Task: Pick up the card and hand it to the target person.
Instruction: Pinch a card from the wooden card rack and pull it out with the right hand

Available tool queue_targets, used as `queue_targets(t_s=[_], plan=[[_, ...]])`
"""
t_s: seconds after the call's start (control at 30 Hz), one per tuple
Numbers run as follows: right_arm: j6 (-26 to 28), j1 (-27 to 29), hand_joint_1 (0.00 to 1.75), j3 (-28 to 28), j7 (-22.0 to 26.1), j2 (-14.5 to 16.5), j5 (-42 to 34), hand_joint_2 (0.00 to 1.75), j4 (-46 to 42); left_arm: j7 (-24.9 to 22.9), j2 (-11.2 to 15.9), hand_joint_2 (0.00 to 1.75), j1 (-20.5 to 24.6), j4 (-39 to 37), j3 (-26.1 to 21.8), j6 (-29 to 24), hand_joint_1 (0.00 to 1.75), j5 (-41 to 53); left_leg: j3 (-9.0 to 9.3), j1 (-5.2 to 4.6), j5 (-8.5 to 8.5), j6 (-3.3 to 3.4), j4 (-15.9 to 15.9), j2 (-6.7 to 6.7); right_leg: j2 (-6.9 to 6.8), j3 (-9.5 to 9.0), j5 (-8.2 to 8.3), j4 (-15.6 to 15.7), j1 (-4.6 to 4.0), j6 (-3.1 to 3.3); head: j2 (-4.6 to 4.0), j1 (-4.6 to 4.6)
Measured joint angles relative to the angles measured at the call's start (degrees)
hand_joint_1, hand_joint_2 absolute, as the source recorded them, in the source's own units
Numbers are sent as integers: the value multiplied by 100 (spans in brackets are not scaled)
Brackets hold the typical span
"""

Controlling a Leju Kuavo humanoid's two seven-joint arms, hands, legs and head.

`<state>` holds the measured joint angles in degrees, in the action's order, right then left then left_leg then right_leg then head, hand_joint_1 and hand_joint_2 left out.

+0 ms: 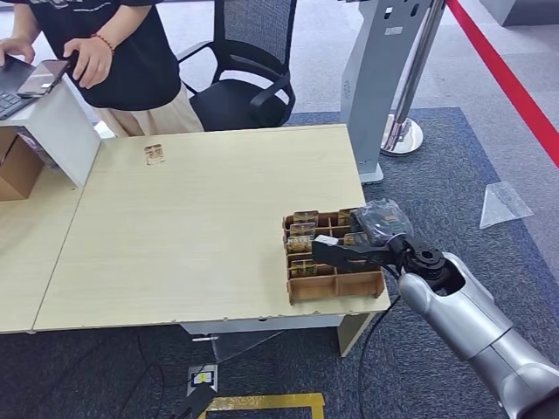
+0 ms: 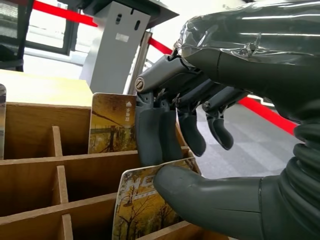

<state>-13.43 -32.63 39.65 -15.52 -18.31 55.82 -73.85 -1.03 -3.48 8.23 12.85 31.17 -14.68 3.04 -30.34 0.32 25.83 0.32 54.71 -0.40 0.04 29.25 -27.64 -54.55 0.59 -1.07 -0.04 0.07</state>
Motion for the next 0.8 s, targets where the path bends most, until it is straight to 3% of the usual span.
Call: queue_targets(t_s=[0.13,0.67,0.8], plan=[[13,-23,154,34,0,2,8,175,46,0,-2,175,0,1,0,-1,0,0,3,0,-1,-1,0,0,0,-3,0,0,0,0,0,0],[-122,-84,169,59,51,1,53,175,85,-2,-4,175,0,0,2,10,0,0,10,0,-6,-5,1,1,1,-6,3,0,0,2,0,0],[-592,-227,175,63,273,-73,-112,175,14,-34,-4,175,1,1,11,17,0,2,11,0,-6,-5,1,2,1,-6,3,0,0,3,0,0]])
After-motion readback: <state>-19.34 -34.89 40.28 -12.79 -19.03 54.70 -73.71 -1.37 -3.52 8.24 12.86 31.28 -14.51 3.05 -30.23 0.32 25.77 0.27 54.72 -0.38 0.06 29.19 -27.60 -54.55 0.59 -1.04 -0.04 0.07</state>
